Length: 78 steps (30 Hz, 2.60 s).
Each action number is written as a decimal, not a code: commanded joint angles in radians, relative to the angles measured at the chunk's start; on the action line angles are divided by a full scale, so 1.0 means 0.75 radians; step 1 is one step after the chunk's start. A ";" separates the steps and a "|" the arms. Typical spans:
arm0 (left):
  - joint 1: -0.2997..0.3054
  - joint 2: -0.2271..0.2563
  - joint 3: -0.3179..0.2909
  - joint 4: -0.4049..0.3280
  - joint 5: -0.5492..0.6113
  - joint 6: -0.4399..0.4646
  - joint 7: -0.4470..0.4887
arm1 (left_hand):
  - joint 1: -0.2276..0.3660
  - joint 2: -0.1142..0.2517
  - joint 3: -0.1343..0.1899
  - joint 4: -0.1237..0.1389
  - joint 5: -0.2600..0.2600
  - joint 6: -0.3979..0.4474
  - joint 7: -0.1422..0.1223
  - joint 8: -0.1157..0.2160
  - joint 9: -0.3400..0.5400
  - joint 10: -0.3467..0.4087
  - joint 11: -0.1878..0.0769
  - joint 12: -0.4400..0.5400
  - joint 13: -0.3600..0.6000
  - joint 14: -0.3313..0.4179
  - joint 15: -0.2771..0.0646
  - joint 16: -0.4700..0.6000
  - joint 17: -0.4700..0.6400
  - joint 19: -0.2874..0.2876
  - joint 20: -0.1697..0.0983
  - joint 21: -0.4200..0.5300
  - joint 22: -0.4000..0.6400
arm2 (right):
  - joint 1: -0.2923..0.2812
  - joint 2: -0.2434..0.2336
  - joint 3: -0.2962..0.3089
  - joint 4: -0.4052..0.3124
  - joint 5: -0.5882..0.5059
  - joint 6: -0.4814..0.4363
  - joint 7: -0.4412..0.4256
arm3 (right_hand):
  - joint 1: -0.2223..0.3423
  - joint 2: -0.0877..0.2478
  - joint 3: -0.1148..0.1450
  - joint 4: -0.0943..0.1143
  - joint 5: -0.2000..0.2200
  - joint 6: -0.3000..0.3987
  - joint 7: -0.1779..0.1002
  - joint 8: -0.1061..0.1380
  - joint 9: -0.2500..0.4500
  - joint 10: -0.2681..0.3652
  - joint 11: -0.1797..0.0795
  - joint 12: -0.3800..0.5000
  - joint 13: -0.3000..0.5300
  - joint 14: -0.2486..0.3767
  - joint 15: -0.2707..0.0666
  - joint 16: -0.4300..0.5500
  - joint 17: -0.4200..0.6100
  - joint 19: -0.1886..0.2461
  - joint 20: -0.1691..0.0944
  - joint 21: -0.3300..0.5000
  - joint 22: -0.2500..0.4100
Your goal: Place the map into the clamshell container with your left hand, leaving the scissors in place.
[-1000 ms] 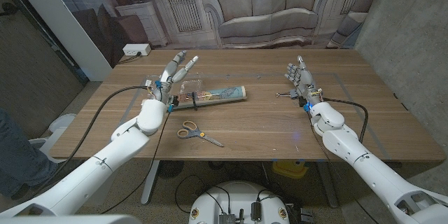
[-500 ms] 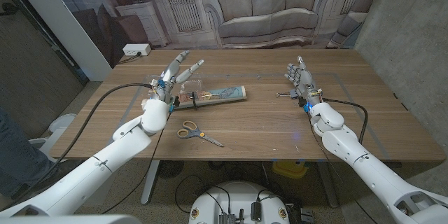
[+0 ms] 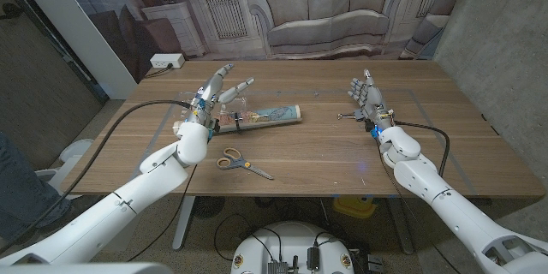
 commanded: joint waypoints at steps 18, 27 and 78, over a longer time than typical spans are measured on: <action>-0.026 0.070 0.085 -0.169 0.202 0.311 -0.084 | 0.087 -0.021 -0.021 -0.047 0.021 0.145 -0.020 0.023 0.007 0.161 -0.028 0.022 0.008 0.156 -0.053 0.026 0.011 0.143 -0.020 0.043 0.009 | -0.014 -0.002 0.005 -0.030 0.003 0.000 -0.014 | 0.006 0.009 -0.001 -0.007 -0.005 0.013 0.001 0.002 0.005 0.009 0.000 0.005 0.006 0.010 0.003 0.000 0.005 0.014 -0.018 -0.012 0.008; -0.058 0.080 0.119 -0.178 0.250 0.359 -0.128 | 0.096 -0.033 -0.029 -0.053 0.022 0.147 -0.024 0.016 0.007 0.161 -0.044 0.013 0.008 0.164 -0.053 0.022 0.011 0.164 -0.001 0.047 0.009 | -0.014 -0.001 0.007 -0.029 0.006 -0.001 -0.014 | 0.006 0.010 -0.001 -0.008 -0.006 0.014 0.003 0.001 0.005 0.008 0.000 0.004 0.006 0.012 0.004 0.000 0.005 0.015 -0.017 -0.016 0.008; -0.156 0.136 0.254 -0.265 0.421 0.520 -0.403 | 0.107 -0.100 -0.082 -0.069 0.028 0.159 -0.036 -0.006 0.007 0.179 -0.056 -0.010 0.011 0.184 -0.063 0.006 0.014 0.164 -0.001 0.029 0.007 | -0.005 0.011 0.010 -0.029 0.020 -0.005 -0.015 | 0.013 0.018 -0.005 -0.017 -0.013 0.025 0.018 0.001 0.005 0.019 0.010 0.003 0.005 0.057 0.016 0.011 0.005 0.065 -0.006 -0.036 0.009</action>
